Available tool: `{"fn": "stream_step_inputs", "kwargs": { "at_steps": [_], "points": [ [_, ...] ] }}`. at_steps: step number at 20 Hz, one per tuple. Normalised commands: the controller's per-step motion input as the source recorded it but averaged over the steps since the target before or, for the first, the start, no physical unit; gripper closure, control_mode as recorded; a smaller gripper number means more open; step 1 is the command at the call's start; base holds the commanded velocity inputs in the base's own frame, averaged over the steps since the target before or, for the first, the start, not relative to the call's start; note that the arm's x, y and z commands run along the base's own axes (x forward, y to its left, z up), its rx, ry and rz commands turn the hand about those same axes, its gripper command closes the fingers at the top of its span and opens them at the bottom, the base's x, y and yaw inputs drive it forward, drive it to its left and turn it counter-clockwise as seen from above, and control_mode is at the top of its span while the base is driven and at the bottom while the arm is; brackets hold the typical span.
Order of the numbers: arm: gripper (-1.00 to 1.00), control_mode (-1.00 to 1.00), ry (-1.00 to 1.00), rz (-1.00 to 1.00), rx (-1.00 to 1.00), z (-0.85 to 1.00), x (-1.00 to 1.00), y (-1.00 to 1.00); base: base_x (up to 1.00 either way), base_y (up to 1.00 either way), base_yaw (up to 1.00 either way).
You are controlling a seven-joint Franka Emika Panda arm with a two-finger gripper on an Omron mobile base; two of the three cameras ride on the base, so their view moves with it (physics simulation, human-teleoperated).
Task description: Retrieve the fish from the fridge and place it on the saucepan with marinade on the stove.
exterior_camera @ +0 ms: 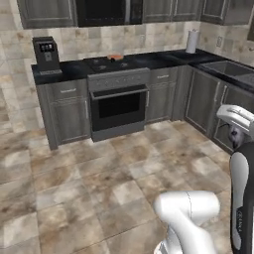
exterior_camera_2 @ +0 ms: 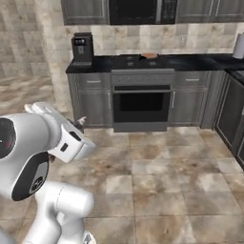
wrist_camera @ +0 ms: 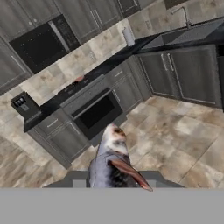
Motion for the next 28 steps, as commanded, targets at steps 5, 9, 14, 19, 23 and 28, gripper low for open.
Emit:
{"fn": "stream_step_inputs", "kwargs": {
  "at_steps": [5,9,14,19,23,28],
  "points": [
    [1.0,1.0,0.0,0.0,0.0,0.0,0.0,0.0,1.0,0.29,0.08],
    [1.0,1.0,0.0,0.0,0.0,0.0,0.0,0.0,1.0,0.21,0.08],
    [1.0,1.0,0.0,0.0,0.0,0.0,0.0,0.0,1.0,0.14,0.08],
    [1.0,1.0,0.0,0.0,0.0,0.0,0.0,0.0,1.0,0.0,0.12],
    [1.0,1.0,0.0,0.0,0.0,0.0,0.0,0.0,1.0,-0.04,0.12],
    [1.0,1.0,0.0,0.0,0.0,0.0,0.0,0.0,1.0,-0.39,0.13]
  ]
}}
